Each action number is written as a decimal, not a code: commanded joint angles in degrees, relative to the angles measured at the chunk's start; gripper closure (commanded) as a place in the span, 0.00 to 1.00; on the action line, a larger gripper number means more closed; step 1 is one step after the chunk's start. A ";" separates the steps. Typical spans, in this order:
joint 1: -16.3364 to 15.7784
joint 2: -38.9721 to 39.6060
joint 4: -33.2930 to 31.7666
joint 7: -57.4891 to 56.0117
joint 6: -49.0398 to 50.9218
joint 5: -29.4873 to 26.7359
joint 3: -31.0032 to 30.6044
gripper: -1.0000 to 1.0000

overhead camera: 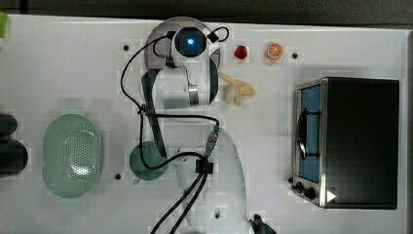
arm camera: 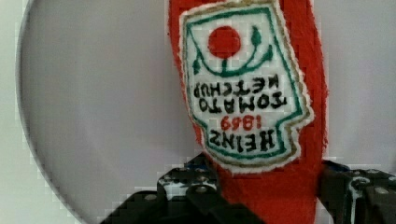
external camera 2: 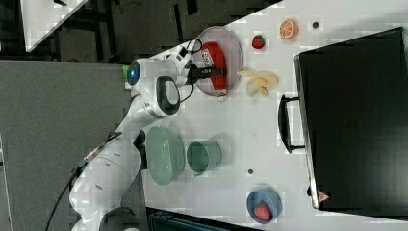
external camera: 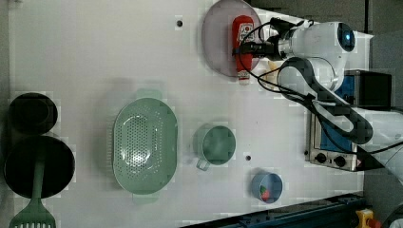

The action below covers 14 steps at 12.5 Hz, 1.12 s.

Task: Pick ketchup from plate and place it on table.

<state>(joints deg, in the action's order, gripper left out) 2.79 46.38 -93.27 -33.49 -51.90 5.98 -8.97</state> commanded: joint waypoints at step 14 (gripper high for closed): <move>6.61 -29.27 2.20 4.60 30.82 -10.08 1.48 0.42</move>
<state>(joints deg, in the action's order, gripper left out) 7.94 16.21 -90.76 -30.75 -23.30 -3.47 -7.46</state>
